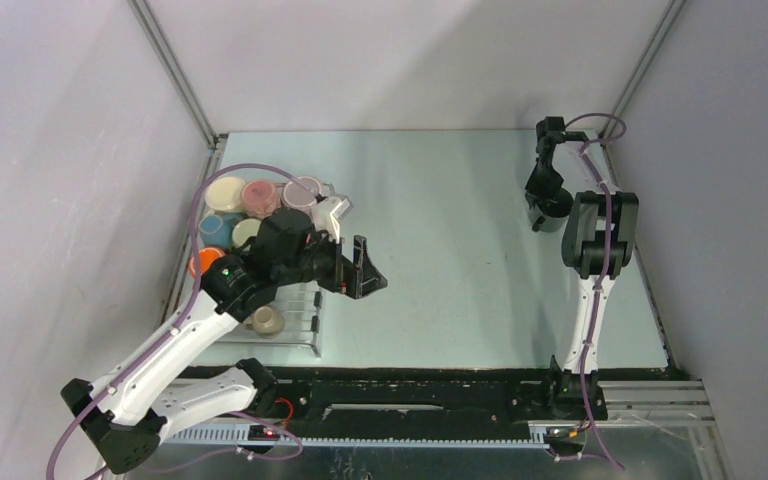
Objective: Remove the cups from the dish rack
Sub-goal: Place the cup at the center of the board, then unload the cup from the dish rack.
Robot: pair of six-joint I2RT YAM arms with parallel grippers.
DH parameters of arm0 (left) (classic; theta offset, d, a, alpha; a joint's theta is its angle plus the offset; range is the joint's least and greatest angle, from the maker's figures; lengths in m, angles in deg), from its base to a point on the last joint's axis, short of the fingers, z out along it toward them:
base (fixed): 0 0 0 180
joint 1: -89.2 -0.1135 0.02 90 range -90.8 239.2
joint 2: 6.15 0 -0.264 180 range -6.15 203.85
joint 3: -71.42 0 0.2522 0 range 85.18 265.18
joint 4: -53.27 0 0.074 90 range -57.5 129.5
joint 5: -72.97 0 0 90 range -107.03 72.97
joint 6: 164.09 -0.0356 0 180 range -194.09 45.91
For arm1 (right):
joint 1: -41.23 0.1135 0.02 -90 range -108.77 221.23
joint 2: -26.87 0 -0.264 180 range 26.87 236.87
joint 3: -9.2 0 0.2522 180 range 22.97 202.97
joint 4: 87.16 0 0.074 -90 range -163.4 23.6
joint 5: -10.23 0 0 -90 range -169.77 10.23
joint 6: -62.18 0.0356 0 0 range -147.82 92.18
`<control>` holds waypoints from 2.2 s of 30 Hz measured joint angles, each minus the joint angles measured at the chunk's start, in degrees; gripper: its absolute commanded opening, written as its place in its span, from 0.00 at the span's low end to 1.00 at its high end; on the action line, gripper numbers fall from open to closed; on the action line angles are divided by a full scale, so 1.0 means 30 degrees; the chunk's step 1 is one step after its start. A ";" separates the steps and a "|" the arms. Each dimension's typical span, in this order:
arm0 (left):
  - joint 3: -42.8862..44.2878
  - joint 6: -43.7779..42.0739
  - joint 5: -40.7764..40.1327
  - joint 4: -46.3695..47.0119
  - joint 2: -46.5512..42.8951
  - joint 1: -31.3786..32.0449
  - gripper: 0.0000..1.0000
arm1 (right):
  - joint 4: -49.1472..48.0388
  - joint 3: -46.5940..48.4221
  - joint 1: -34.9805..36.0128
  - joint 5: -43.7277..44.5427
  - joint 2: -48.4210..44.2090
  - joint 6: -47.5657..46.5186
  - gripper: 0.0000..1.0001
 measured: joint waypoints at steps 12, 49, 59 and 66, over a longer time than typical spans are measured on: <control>0.0000 -0.0007 -0.0816 -0.0357 -0.0044 -0.0087 1.00 | 0.0401 0.0474 0.0080 0.0408 0.0007 -0.0197 0.72; 0.0044 1.1242 -1.7690 -0.3453 0.5158 -0.1719 0.84 | -0.3847 -1.1897 1.0768 -0.1472 -1.7085 -0.0022 1.00; 0.1231 1.4447 -2.0320 -0.4408 0.8925 -0.2229 0.70 | -0.3985 -1.3457 1.1599 -0.1355 -1.9394 0.0233 1.00; 0.1268 1.4528 -2.0320 -0.3912 1.0724 -0.3016 0.63 | -0.3942 -1.3996 1.1686 -0.1224 -2.0349 0.0248 0.99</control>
